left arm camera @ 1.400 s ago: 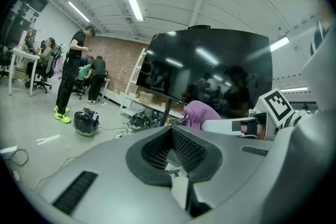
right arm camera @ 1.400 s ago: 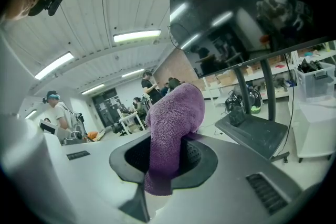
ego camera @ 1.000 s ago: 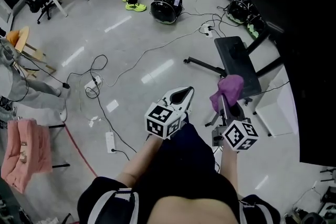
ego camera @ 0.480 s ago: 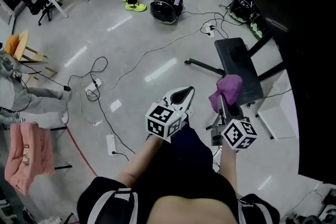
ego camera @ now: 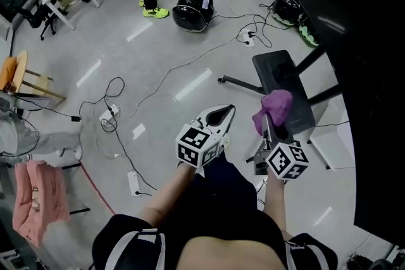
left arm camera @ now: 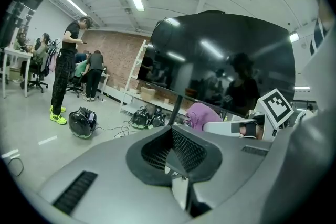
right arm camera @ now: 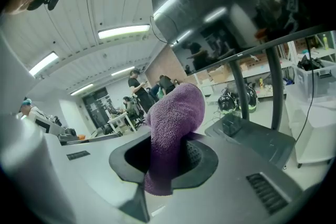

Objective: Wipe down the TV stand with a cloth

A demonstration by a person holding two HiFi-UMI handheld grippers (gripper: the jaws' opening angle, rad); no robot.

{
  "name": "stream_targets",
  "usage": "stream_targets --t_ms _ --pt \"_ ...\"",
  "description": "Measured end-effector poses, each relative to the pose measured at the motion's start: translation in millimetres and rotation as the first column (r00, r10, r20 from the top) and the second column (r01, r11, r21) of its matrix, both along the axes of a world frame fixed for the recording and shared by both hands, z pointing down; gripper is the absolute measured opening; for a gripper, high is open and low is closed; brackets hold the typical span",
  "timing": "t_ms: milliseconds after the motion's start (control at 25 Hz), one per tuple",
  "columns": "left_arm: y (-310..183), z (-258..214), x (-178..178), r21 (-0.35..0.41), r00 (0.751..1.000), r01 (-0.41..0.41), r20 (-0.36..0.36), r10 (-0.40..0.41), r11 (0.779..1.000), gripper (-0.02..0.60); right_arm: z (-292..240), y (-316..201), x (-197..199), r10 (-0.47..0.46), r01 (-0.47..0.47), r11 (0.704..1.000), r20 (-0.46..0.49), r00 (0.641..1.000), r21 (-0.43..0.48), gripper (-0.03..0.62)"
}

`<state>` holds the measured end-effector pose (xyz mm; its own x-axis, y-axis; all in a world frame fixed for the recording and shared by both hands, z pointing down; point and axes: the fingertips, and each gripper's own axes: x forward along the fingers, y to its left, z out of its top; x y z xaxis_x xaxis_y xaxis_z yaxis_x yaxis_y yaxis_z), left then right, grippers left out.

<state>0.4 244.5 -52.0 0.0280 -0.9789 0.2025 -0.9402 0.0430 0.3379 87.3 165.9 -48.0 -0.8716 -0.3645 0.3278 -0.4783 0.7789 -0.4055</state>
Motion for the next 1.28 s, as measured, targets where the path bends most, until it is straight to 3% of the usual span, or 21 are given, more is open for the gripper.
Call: stream_targets --t_ms 320,600,880,1200,1280 --pt "-62.2 5.5 -24.9 -0.033 0.999 -0.049 0.002 0.049 0.998 0.006 7.1 -64.4 -25.4 0.055 -0.055 0.998 -0.04 0.998 -0.002 0.089" --pt "-122.9 -12.5 -45.5 0.0 0.997 -0.081 0.007 0.081 0.997 0.006 -3.0 -112.4 -49.1 0.079 -0.079 0.997 -0.012 0.997 0.009 0.089" --pt "-142.4 -13.5 -57.7 0.006 0.989 -0.144 -0.01 0.144 0.99 0.006 -11.1 -140.8 -75.0 0.063 -0.063 0.997 0.001 0.998 0.043 0.089" --pt "-166.5 3.7 -83.9 0.008 0.993 -0.117 -0.025 0.117 0.993 0.006 -3.8 -165.5 -87.3 0.124 -0.123 0.99 0.001 0.992 0.071 0.089" --pt "-174.2 8.5 -83.0 -0.004 0.989 -0.142 -0.03 0.142 0.99 0.006 1.1 -167.8 -87.3 0.139 -0.138 0.989 -0.011 0.99 0.054 0.089"
